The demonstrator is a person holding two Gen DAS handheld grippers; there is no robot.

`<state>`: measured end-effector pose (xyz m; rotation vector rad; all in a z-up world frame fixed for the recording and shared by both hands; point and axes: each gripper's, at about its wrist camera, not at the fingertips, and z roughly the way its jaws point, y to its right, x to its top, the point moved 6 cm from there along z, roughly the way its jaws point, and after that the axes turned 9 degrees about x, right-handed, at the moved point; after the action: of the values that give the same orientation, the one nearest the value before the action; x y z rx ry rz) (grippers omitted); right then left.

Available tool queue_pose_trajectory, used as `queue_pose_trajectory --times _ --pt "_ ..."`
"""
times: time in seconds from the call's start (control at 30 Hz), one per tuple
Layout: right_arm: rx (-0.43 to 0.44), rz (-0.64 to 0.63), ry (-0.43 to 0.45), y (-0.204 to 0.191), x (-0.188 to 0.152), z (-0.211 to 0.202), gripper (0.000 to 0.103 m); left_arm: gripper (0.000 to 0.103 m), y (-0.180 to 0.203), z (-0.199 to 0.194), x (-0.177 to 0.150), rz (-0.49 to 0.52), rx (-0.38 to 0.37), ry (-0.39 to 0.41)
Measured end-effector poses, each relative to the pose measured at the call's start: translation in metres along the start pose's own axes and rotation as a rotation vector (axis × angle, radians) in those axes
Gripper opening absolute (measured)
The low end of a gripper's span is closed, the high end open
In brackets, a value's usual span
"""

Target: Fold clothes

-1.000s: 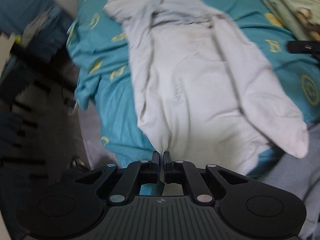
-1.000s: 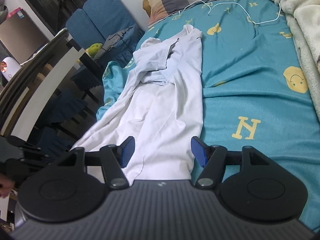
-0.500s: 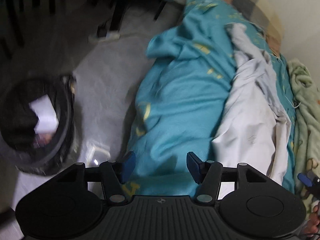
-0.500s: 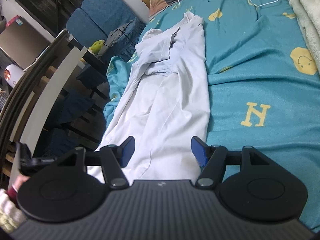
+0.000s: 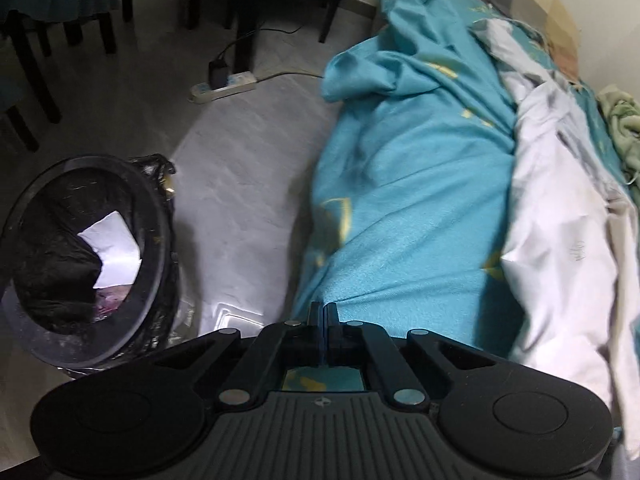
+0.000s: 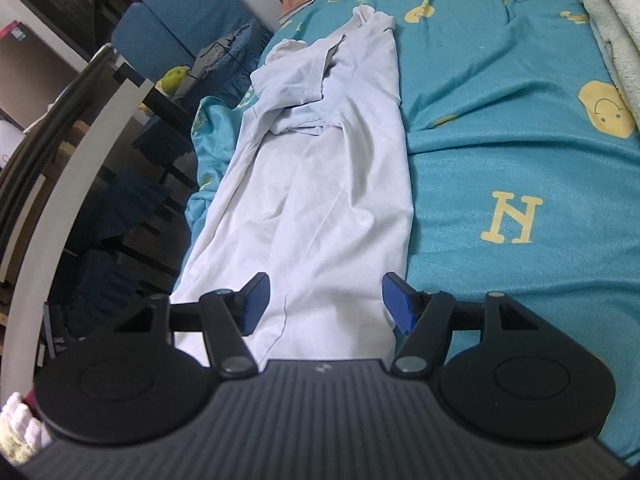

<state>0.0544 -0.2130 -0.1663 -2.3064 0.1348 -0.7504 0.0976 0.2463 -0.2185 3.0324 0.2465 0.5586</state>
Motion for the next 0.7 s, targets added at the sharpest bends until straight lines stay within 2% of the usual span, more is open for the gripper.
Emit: queue_pose_trajectory --times 0.13,0.2,0.27,0.4,0.47,0.53,0.63,0.7 --pt "0.001 -0.006 0.002 -0.001 0.001 -0.001 0.066 0.002 0.008 -0.001 0.000 0.061 0.012 0.009" --pt "-0.007 -0.013 0.008 -0.001 0.001 -0.003 0.066 0.010 0.010 -0.013 0.002 0.067 -0.011 0.031" --pt "-0.004 -0.003 0.013 0.002 0.000 -0.006 0.066 0.035 0.012 -0.026 0.005 0.069 -0.046 0.051" --pt "0.014 0.013 0.024 0.003 0.001 -0.011 0.066 0.047 0.027 -0.066 0.006 0.126 -0.161 0.115" --pt "0.026 0.006 0.028 -0.001 0.001 -0.012 0.066 0.056 0.041 -0.078 0.004 0.173 -0.224 0.112" --pt "0.038 0.000 0.030 -0.004 0.002 -0.014 0.066 0.058 0.059 -0.084 0.000 0.231 -0.276 0.090" --pt "0.048 0.000 0.033 -0.005 0.002 -0.016 0.066 0.058 0.079 -0.072 -0.006 0.332 -0.220 0.025" --pt "0.050 0.004 0.035 -0.004 0.002 -0.017 0.066 0.054 0.087 -0.065 -0.010 0.365 -0.215 -0.020"
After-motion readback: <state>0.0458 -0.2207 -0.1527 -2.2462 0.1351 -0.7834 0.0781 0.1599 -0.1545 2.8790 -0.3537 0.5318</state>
